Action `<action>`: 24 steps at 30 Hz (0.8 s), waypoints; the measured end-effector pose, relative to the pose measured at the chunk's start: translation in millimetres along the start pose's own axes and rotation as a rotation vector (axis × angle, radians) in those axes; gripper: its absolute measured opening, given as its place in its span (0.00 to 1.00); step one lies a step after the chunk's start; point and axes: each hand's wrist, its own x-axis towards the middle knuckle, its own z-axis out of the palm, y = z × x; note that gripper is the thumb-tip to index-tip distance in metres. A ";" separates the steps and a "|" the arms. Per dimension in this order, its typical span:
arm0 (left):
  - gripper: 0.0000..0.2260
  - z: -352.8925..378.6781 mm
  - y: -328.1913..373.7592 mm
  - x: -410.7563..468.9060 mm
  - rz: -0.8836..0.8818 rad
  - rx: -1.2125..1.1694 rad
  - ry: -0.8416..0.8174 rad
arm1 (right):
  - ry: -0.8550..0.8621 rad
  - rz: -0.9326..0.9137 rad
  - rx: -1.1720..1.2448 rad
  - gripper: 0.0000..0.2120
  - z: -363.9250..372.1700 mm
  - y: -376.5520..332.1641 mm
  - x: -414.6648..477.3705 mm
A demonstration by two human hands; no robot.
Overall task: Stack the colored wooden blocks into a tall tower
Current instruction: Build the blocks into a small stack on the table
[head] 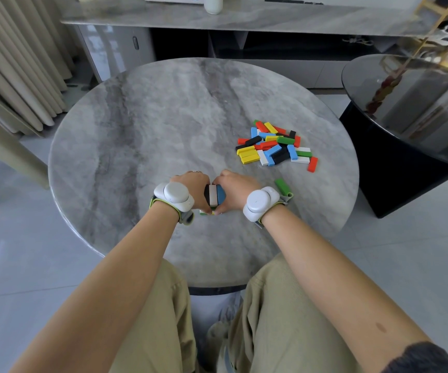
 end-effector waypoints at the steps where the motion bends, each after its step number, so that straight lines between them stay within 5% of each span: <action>1: 0.21 0.7 0.0 0.1 0.001 -0.004 0.005 | -0.001 -0.001 0.002 0.31 -0.2 -0.2 -0.5; 16: 0.23 4.1 2.3 3.4 0.014 0.023 0.039 | 0.033 -0.021 -0.025 0.34 -1.6 -3.2 -3.8; 24: 0.57 15.9 -18.2 -7.5 -0.184 0.141 -0.173 | -0.223 0.140 0.032 0.63 -4.0 10.4 -21.3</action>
